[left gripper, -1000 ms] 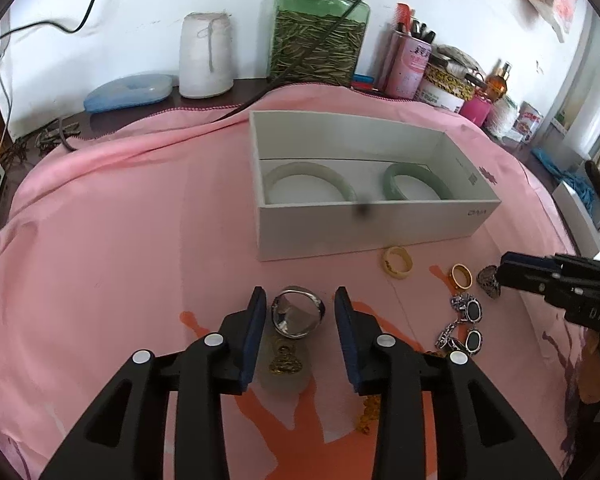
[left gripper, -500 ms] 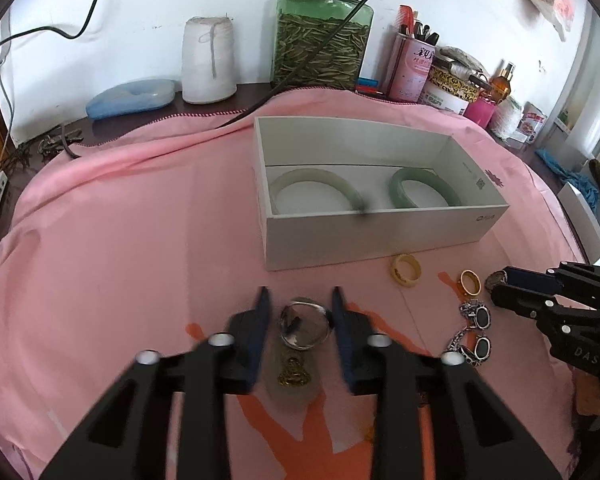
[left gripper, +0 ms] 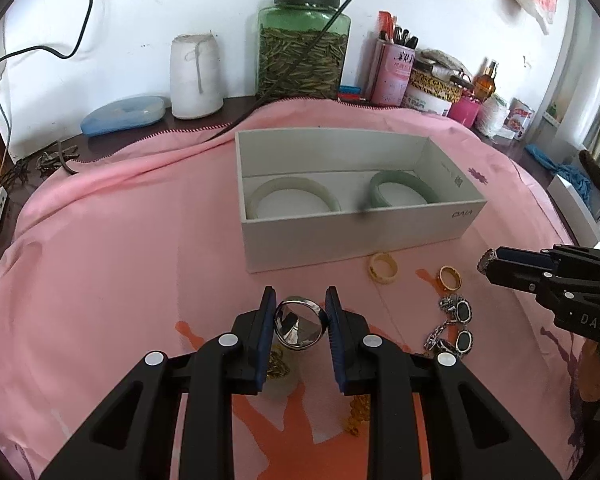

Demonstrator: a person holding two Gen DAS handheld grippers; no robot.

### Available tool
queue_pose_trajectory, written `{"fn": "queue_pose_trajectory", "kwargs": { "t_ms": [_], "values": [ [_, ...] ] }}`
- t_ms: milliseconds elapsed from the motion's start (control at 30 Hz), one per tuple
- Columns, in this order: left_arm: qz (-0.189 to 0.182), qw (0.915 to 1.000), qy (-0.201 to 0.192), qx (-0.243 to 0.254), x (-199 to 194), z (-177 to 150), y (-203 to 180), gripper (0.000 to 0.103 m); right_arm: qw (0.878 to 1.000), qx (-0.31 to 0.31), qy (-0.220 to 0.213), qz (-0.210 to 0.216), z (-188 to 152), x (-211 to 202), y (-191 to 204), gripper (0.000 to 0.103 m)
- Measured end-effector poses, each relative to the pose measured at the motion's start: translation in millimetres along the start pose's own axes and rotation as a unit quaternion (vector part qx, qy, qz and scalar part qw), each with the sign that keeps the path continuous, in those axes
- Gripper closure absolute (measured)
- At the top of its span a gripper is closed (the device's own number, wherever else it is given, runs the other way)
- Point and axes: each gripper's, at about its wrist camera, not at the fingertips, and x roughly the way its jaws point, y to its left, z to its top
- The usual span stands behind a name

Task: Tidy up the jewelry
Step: 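Hold the silver ring in the left tool while the right tool approaches the silver signet ring, then grasp the silver signet ring with the right tool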

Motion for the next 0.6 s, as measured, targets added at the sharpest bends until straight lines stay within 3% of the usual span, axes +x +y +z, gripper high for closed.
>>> {"fn": "queue_pose_trajectory", "kwargs": {
  "t_ms": [267, 467, 500, 533, 600],
  "values": [
    [0.021, 0.9993, 0.011, 0.030, 7.1, -5.3, -11.2, 0.078, 1.000, -0.002, 0.016, -0.008, -4.2, 12.4, 4.0, 0.080],
    [0.033, 0.9986, -0.019, 0.037, -5.9, -5.3, -15.9, 0.078, 1.000, 0.009, -0.007, 0.001, -1.5, -0.5, 1.4, 0.081],
    [0.035, 0.9983, -0.023, 0.039, -7.6, -5.1, -17.2, 0.078, 1.000, 0.010, -0.012, 0.003, -1.2, -3.3, 1.8, 0.082],
    [0.039, 0.9981, -0.026, 0.042, -8.7, -5.2, -19.2, 0.078, 1.000, 0.010, -0.015, 0.004, -0.3, -4.7, 2.2, 0.089],
    [0.046, 0.9973, -0.031, 0.047, -10.0, -5.2, -22.3, 0.078, 1.000, 0.012, -0.018, 0.009, 0.9, -7.4, 1.7, 0.091]
  ]
}}
